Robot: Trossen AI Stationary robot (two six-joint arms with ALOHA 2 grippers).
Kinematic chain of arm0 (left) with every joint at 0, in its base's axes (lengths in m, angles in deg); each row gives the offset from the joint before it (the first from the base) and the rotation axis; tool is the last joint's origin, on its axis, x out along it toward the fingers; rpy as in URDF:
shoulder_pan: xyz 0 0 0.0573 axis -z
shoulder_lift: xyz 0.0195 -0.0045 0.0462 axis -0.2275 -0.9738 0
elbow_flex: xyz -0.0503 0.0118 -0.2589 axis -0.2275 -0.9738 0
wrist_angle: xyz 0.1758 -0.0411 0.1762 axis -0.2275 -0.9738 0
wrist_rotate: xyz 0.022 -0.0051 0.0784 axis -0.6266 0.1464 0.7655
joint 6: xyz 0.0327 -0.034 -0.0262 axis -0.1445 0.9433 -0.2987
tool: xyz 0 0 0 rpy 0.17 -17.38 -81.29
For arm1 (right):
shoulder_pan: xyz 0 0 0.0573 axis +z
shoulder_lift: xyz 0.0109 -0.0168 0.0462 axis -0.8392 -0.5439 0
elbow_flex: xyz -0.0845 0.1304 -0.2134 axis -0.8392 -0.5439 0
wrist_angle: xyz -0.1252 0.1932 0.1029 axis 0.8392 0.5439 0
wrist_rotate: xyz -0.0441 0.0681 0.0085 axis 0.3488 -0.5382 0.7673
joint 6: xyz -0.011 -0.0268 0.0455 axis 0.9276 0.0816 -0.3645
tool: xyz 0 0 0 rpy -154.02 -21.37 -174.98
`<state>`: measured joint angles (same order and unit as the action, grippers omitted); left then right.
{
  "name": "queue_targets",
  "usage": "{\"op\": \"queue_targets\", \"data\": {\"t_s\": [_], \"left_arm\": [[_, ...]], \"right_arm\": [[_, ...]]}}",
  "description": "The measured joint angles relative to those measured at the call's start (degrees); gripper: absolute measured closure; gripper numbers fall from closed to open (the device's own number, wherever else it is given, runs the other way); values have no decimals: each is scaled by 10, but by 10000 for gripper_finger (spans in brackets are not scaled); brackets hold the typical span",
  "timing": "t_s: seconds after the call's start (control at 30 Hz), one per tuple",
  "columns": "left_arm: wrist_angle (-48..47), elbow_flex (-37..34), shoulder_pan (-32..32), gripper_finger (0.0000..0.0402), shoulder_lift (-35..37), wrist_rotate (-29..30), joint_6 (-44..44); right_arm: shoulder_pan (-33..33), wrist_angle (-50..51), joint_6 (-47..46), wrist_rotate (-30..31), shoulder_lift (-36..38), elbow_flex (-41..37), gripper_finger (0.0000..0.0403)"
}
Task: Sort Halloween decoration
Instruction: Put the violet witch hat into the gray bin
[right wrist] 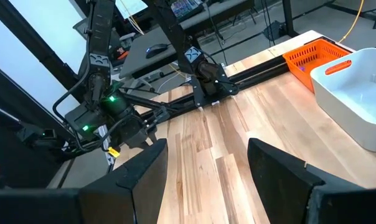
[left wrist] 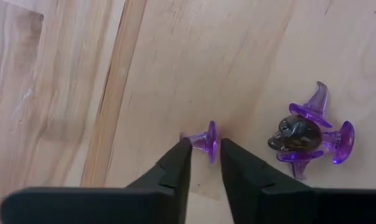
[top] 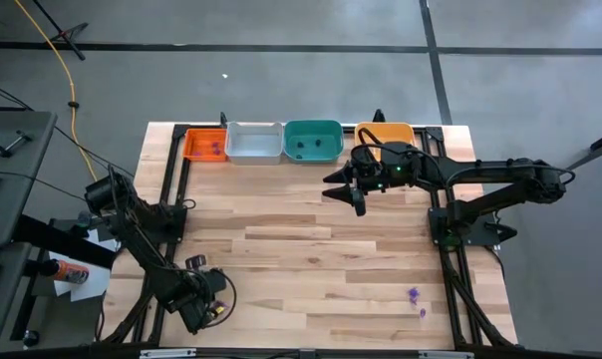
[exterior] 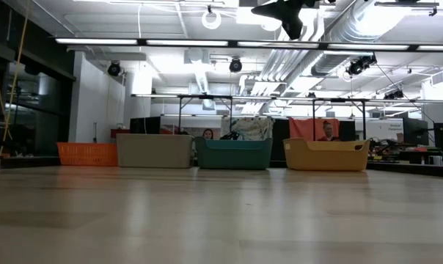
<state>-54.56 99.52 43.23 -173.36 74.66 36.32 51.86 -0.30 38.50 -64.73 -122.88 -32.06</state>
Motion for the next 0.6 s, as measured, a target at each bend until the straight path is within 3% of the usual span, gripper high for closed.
{"op": "queue_targets", "data": {"t_s": [0.2,0.6], "left_arm": [[7,-13,-1,373,1,3,0],[18,-23,-2,378,2,3,-33]], "right_arm": [[0,0,0,2,0,0,187],[0,8,0,2,0,0,187]]}}
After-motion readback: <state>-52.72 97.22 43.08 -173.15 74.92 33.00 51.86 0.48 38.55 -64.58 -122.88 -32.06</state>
